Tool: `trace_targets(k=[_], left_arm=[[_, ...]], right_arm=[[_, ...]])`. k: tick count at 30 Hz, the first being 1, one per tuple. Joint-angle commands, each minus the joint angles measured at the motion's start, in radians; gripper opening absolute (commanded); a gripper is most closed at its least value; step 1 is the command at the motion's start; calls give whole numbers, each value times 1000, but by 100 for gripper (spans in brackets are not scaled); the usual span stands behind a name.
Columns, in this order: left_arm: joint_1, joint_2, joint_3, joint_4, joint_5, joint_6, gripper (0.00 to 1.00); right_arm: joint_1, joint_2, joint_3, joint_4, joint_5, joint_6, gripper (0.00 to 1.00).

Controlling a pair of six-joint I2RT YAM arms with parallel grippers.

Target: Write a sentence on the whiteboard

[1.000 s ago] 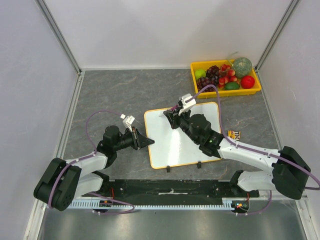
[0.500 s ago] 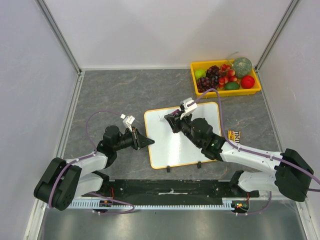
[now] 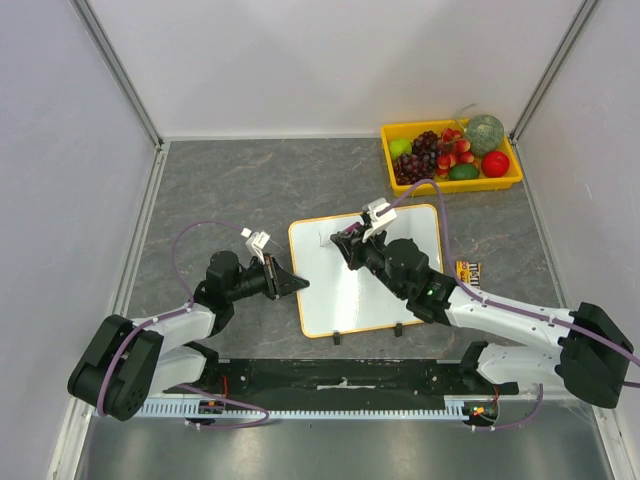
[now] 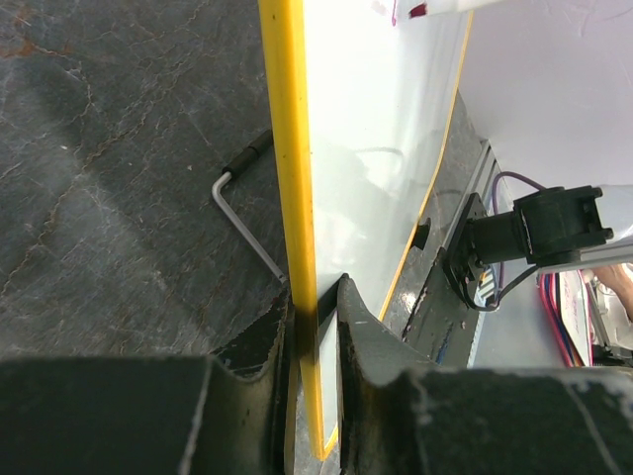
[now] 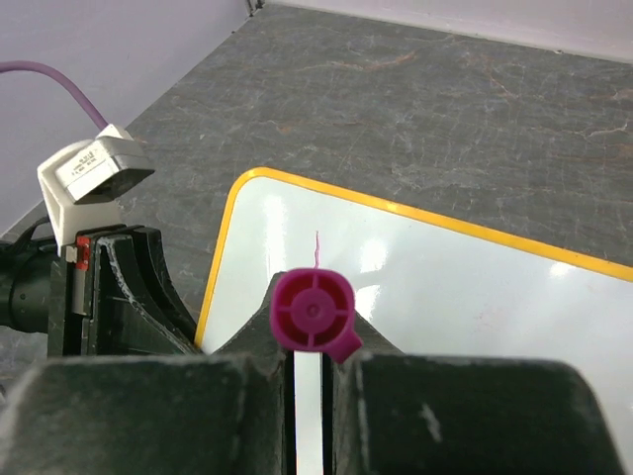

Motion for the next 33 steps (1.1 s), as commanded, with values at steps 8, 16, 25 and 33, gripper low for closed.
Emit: trace_targets(k=[8,16,25,33], left_arm=[[-5,20,2,-57,-49,77,2],[-5,24,3,-56,-46,78,2],[-6,24,5,-56,-45,80,2],[-5,24,5,-56,-45,80,2]], right_arm=[[4,3,135,20,10,-14,0],[4,106,195,-1,74,-37,0],[4,83,152,9,88,-16,0],[4,62,128,2,113,-14,0]])
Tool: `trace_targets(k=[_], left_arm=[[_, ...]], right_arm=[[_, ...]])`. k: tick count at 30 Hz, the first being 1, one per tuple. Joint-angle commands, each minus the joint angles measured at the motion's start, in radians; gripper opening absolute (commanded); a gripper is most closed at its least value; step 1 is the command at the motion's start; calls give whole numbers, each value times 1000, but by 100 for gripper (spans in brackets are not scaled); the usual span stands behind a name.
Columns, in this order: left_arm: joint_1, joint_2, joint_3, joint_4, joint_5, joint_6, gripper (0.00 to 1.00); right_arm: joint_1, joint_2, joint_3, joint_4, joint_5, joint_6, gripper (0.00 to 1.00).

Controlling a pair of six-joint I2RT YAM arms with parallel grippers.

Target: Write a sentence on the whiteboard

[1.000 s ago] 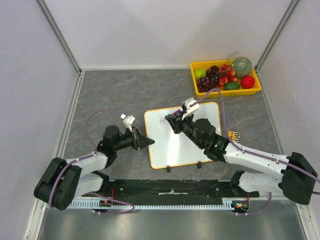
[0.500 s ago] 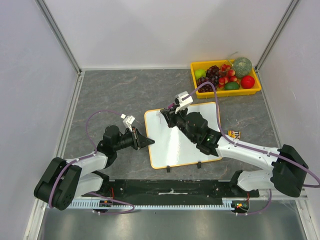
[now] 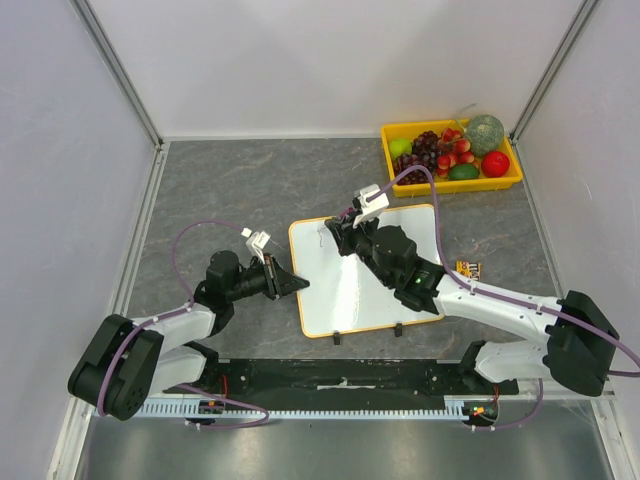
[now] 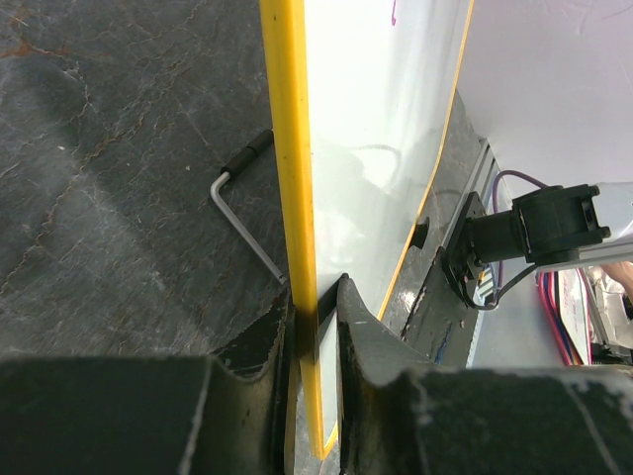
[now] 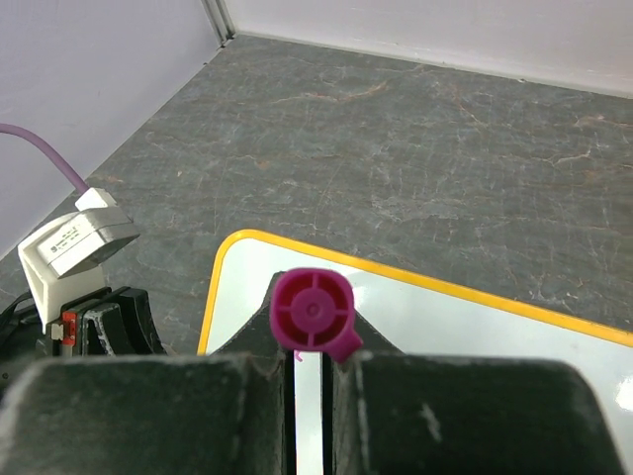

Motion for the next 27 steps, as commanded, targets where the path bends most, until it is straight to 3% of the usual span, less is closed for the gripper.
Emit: trace_targets(k=[1,27], left_arm=[[-5,23,3,-58,-50,80,2],[-3,20,3,-58,-49,83,2]], right_arm=[[5,-34,-13,30,38,-3,0],[3,-35,-48,-14,109,17,0]])
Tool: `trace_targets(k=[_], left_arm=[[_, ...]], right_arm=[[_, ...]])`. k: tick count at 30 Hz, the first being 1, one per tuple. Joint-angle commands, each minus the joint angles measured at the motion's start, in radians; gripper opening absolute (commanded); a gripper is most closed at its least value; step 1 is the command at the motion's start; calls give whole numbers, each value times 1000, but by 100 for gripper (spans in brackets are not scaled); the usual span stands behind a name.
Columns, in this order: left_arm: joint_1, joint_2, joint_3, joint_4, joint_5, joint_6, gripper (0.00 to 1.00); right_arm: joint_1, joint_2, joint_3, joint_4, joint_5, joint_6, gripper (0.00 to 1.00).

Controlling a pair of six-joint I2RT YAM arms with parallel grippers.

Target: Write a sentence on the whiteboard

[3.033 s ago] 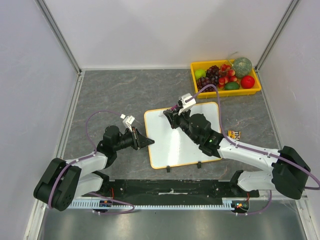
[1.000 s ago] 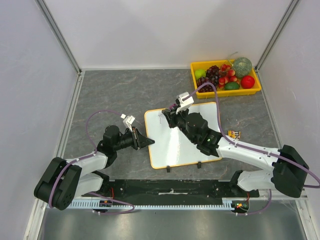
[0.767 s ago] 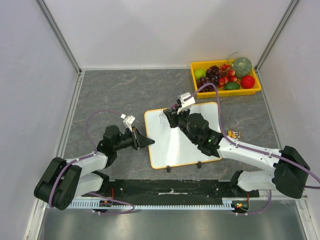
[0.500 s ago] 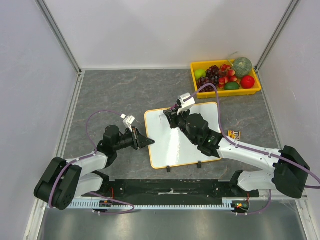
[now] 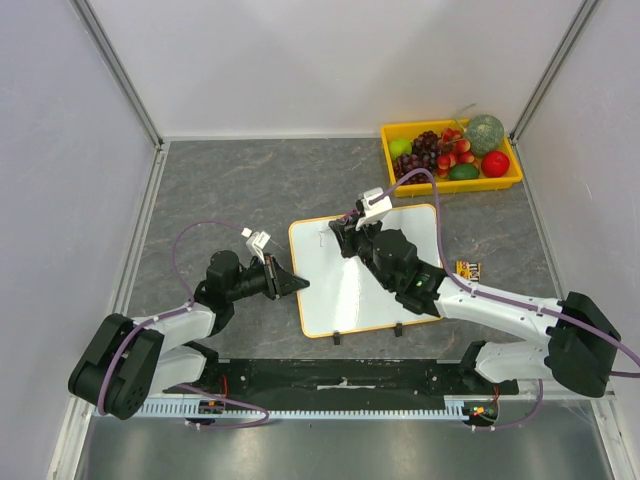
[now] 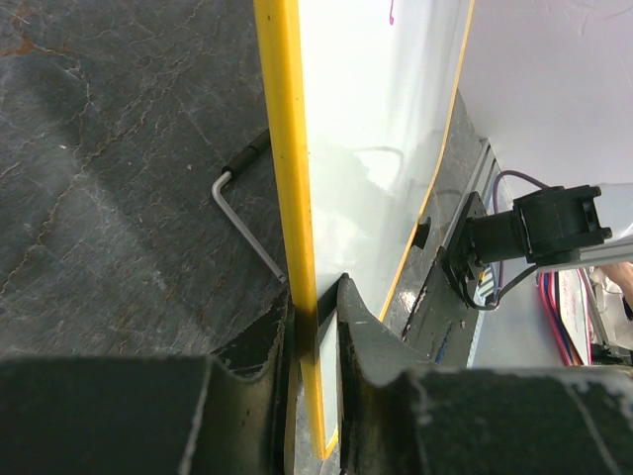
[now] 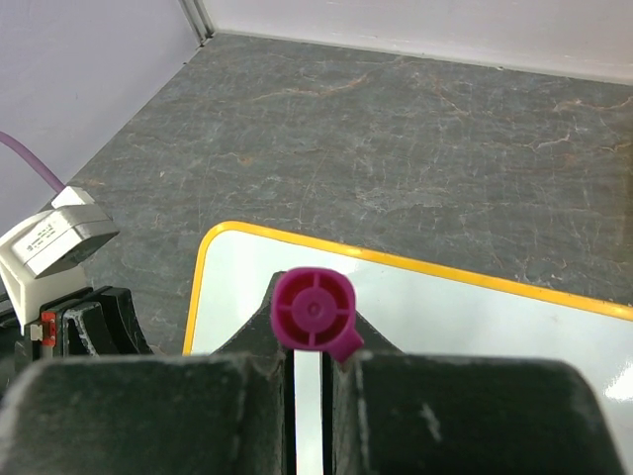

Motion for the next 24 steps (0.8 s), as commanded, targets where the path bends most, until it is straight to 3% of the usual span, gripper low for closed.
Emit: trace_targets(k=[1,24], left_arm=[[-5,18,3,-59,-48,83,2],[-5,18,4,-59,-48,84,2]], right_arm=[[0,-29,-25,-23,55,4,0],[0,-52,-82,-33,-28,42,0]])
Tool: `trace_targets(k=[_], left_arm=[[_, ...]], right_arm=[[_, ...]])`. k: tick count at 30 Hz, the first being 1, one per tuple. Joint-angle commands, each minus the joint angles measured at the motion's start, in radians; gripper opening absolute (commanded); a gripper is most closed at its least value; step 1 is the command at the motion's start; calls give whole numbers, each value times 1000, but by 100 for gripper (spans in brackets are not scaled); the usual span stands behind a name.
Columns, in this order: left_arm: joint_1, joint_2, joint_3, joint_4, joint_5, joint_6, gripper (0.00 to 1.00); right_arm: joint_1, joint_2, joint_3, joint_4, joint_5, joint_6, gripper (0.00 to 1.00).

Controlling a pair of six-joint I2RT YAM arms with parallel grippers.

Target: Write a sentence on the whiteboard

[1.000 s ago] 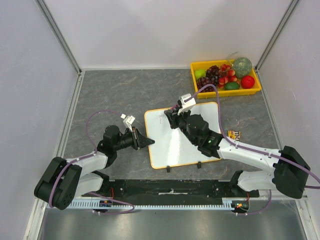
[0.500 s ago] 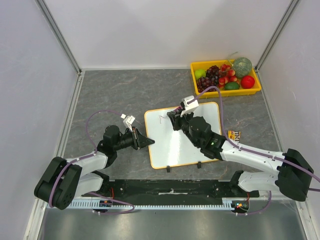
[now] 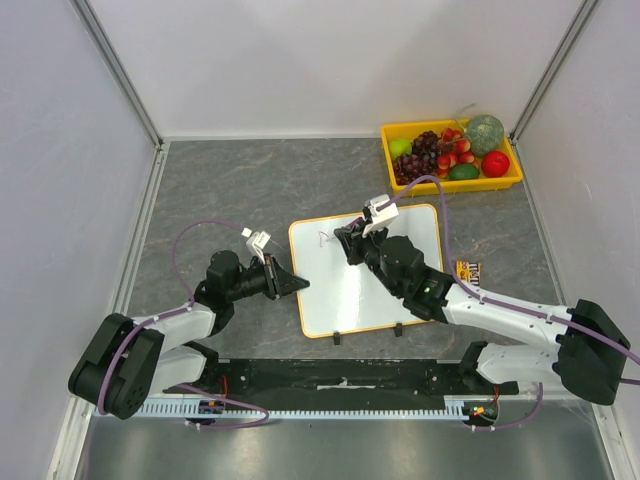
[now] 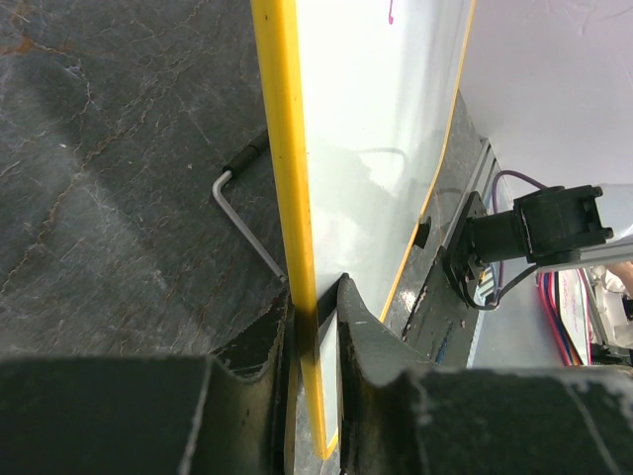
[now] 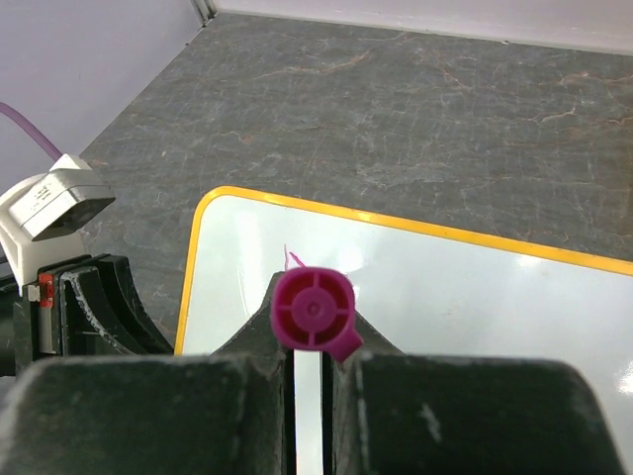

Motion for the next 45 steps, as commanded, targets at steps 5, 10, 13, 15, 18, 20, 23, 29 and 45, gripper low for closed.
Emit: trace_targets(k=[5,10,13,15,18,20,23,29,45], left_arm=[[-5,14,4,-58,-46,83,2],[-5,16,4,-58,-46,84,2],[-5,14,4,-61,-48,84,2],[-5,14,5,-61,-48,84,2],[-5,14,5,-63,-50,83,2],[-3,14,5,-64,-50,83,2],[-6,14,5,-64,-50,83,2],[-5,11,5,-64,-51,84,2],[-3,14,5,-64,-48,86,2]], right_arm=[[-2,45,-4,21,-53,24,0],[-2,56,10,30,-63,34,0],[-2,20,12,25,-72,47,0],[-2,-10,10,18,-80,50,0],[-2,-56,10,8,-80,53,0],[-2,-76,15,-4,-70,47,0],[-12,-89,18,-21,-47,36,0],[-48,-67,30,-28,-52,30,0],[-84,-17,38,5,-69,37,0]])
